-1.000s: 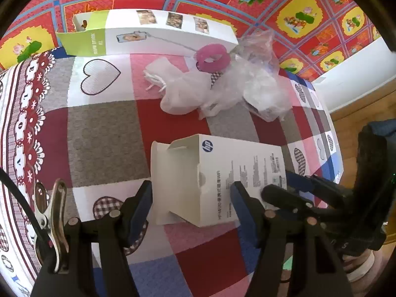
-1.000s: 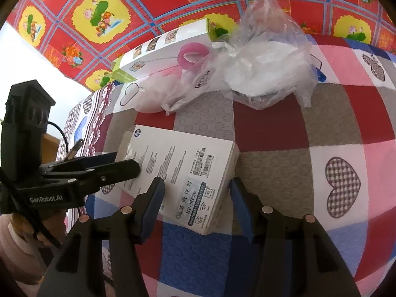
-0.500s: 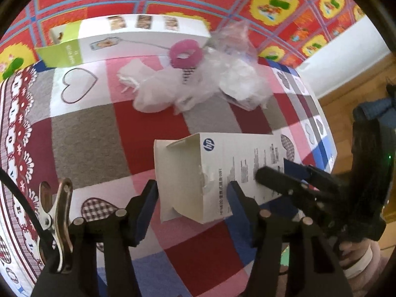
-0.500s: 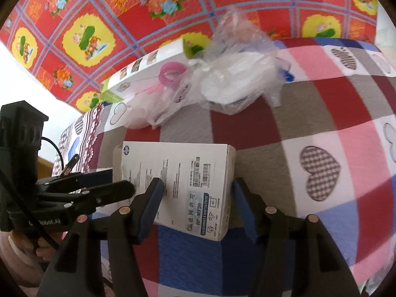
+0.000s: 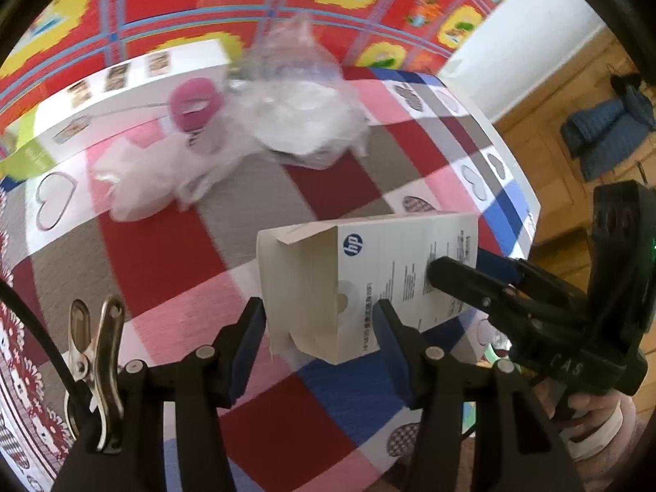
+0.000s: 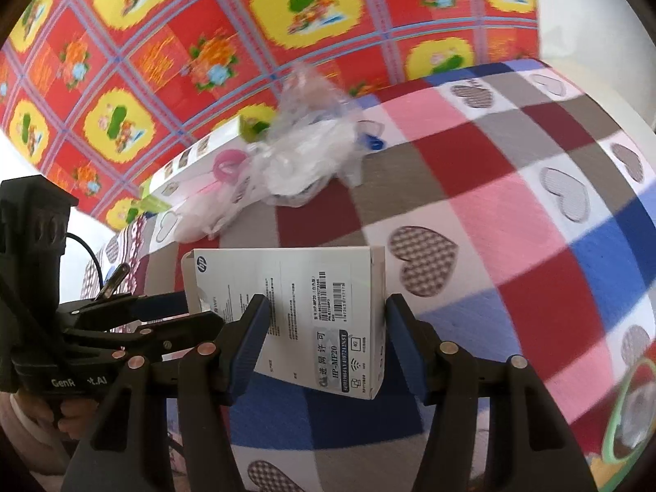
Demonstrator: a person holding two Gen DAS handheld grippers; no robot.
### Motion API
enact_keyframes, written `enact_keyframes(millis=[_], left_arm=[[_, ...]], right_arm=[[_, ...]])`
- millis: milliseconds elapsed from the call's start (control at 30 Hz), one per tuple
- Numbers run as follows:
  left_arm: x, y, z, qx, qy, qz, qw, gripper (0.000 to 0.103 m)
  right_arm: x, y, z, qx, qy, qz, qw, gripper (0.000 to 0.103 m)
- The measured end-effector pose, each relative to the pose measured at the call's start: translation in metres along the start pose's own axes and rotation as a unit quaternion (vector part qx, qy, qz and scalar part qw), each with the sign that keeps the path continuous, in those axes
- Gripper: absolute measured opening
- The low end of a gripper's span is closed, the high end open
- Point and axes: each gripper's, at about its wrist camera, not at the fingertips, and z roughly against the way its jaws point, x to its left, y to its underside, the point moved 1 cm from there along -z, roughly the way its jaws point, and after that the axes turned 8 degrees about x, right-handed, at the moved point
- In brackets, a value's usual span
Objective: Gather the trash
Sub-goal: 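Close the right tool on the white HP box and lift it, then carry the white HP box in the right tool over the red bin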
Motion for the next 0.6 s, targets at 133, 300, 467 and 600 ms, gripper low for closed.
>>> enact_keyframes(millis=[133,300,467,600], left_arm=[[-0.021,-0.005,-0.004,0.004,0.003,-0.022,0.9997,0.057],[-0.058,-0.011,-0.013,0.012,0.007,-0.059,0.9981,0.057],[-0.099,-0.013,-0.023,0.019,0.01,-0.098,0.9949,0.057],[-0.137,-0.015,-0.032,0.027,0.015,-0.134,0.9905,0.057]], right_arm=[[-0.021,0.009,0.017,-0.014,0.007,-0.026,1.0,0.06],[-0.05,0.019,0.042,-0.032,0.018,-0.059,0.998,0.06],[-0.084,0.034,0.07,-0.054,0.028,-0.097,0.993,0.06],[-0.112,0.05,0.092,-0.07,0.039,-0.131,0.988,0.06]])
